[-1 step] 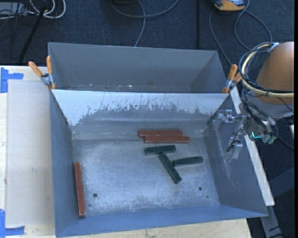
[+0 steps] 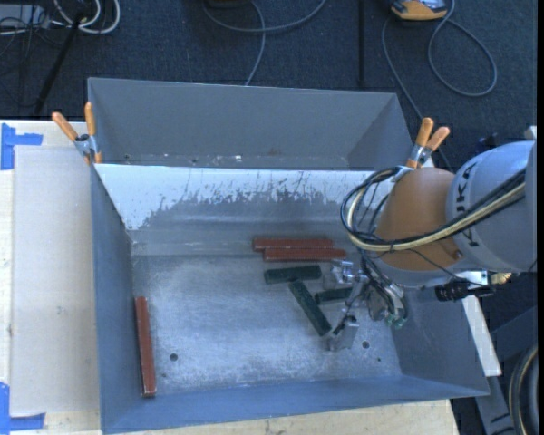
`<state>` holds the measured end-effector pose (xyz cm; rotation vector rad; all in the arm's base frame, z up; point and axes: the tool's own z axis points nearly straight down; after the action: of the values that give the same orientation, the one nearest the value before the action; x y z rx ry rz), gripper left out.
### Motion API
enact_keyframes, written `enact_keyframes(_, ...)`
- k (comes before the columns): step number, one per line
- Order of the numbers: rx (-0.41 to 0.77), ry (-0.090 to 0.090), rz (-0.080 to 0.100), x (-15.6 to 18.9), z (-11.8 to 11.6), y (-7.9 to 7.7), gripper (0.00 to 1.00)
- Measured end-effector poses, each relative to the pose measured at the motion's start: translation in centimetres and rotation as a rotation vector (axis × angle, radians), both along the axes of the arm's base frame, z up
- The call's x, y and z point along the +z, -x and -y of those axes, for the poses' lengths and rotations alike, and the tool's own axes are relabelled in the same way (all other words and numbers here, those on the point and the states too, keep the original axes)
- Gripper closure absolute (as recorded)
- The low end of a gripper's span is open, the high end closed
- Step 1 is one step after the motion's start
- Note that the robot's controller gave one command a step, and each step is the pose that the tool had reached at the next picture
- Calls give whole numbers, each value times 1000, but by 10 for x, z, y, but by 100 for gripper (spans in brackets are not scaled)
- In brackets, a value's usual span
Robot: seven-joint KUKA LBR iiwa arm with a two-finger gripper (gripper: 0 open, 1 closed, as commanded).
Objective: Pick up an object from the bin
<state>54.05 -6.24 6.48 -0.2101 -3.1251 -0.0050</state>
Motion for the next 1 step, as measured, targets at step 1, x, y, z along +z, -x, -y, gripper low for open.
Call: enact_keyframes(1,-92,3,12,36,-20,-5,0)
